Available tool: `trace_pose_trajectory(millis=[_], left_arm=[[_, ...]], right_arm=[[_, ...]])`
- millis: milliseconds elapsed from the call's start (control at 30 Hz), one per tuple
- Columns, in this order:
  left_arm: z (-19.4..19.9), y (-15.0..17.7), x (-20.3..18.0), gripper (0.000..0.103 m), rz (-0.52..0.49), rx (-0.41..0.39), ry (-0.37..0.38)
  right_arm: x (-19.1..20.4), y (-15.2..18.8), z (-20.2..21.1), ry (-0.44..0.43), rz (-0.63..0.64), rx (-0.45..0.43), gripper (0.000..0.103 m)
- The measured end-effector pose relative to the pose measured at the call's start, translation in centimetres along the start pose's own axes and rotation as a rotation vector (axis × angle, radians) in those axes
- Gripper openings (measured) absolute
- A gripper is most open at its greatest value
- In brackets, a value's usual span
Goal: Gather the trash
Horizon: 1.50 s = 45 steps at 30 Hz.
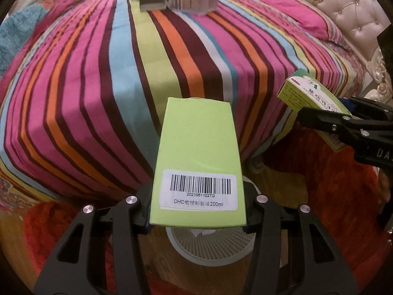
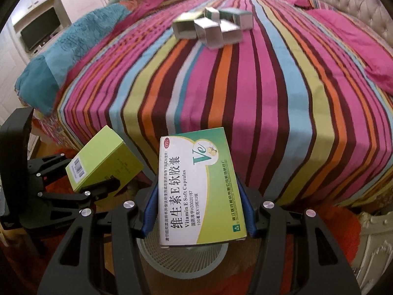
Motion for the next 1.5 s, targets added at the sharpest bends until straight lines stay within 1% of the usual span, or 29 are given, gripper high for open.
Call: trace_pose_trajectory(millis=[133,300,433,567,700,767,1000,1100,1233,1333,1433,1500], left_arm=[[-0.6,0.1,-0.3,0.049,-0.005,0.027,0.011],[-2.0,0.6,-1.0,0.049,-0.026,0.097,0.041],[-2.9,0.8,-1.4,0.049,-0.037,0.144,0.058],[-4.2,1.3,-1.2,0.049,-0.022,0.207,0.077],[-5.5,1.5,-1.0,0.049,0.007,0.267,0.104],[-6.1,1.5,-0.9,0.049,0.018,0.296,0.108],[-9.1,2.1,-1.1,0.049,0.035,0.441,0.109],[-9.9,2.2,-1.2,0.049,0.039,0.484,0.112],[-11.0,2.6,-0.7,0.049,0.051,0.539,0.125],[-12.5,2.9,-0.8,0.049,0.064,0.606,0.145],[-14.3,3.7,-0.5,0.049,0.078,0.677,0.130],[-15.1,4.0,-0.5,0.049,0.084,0.708,0.122]], right_arm=[[0.4,0.7,-1.3,-0.005,0.002,0.050,0.053],[0.5,1.4,-2.7,-0.075,-0.052,0.109,0.053],[0.9,1.8,-3.7,-0.101,-0.068,0.156,0.053],[0.9,2.2,-5.5,-0.194,-0.137,0.244,0.053],[0.7,3.1,-7.7,-0.227,-0.192,0.340,0.053],[0.3,3.3,-8.3,-0.242,-0.224,0.369,0.053],[-0.8,4.2,-11.0,-0.262,-0.330,0.485,0.053],[-1.1,4.6,-12.2,-0.273,-0.381,0.528,0.053],[-1.3,5.2,-13.8,-0.278,-0.430,0.578,0.053],[-1.3,5.8,-15.5,-0.276,-0.483,0.621,0.053],[-1.2,6.2,-17.0,-0.273,-0.519,0.663,0.053],[-1.2,6.5,-17.7,-0.272,-0.530,0.683,0.053]])
Point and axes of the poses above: each gripper's, at about its wrist camera, not at the fingertips, and z roughly against the way its jaws point, x to its left, y to its underside, the point moved 3 cm from there along -z, roughly the way its jaws point, and after that the axes turned 8 degrees about x, right-handed, at the moved point
